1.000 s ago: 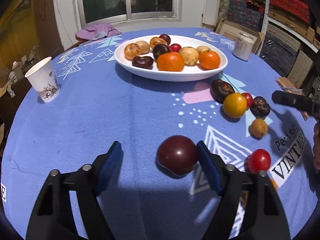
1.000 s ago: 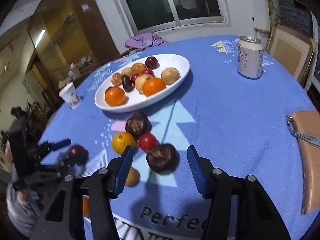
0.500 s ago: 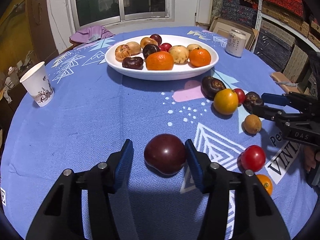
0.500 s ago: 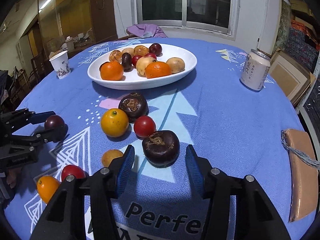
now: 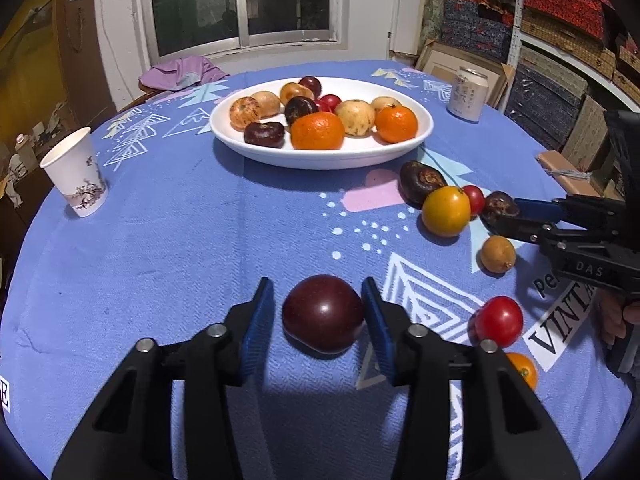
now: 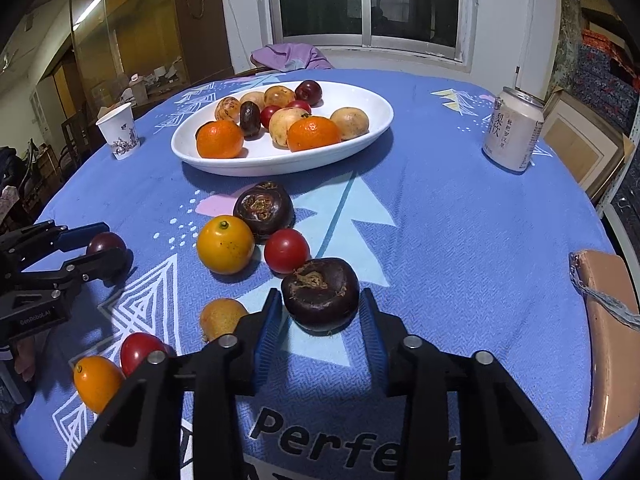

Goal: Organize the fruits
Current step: 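Lift the plum with the left tool while the right tool grasps the mangosteen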

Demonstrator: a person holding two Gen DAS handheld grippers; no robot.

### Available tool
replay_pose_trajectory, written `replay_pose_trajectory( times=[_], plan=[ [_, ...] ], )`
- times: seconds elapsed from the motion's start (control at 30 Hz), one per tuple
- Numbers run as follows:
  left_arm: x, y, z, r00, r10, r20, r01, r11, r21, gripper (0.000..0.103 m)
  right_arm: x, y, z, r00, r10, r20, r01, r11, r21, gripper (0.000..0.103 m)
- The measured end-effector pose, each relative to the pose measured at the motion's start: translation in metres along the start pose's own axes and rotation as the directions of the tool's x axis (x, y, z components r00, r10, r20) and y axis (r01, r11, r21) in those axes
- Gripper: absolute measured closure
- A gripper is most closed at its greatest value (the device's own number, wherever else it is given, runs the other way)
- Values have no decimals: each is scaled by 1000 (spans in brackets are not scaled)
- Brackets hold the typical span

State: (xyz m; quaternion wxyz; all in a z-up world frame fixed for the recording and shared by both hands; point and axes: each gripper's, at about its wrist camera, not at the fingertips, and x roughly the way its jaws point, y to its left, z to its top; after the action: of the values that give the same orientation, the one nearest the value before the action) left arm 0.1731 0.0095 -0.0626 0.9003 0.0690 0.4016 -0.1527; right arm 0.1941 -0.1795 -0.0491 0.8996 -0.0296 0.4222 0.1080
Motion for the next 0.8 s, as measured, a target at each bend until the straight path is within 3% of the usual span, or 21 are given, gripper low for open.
replay_pose_trajectory(
  times=[0.4, 0.8],
  plan=[
    [-2, 1, 1, 1000, 26, 2, -26, 1000, -12, 65, -7, -4, -1, 1000, 12, 29, -13, 1000, 20, 64],
    [4, 5, 0, 999, 46, -22, -47, 999, -16, 64, 1, -7, 1, 999, 35, 3, -35, 998, 45, 62]
  ],
)
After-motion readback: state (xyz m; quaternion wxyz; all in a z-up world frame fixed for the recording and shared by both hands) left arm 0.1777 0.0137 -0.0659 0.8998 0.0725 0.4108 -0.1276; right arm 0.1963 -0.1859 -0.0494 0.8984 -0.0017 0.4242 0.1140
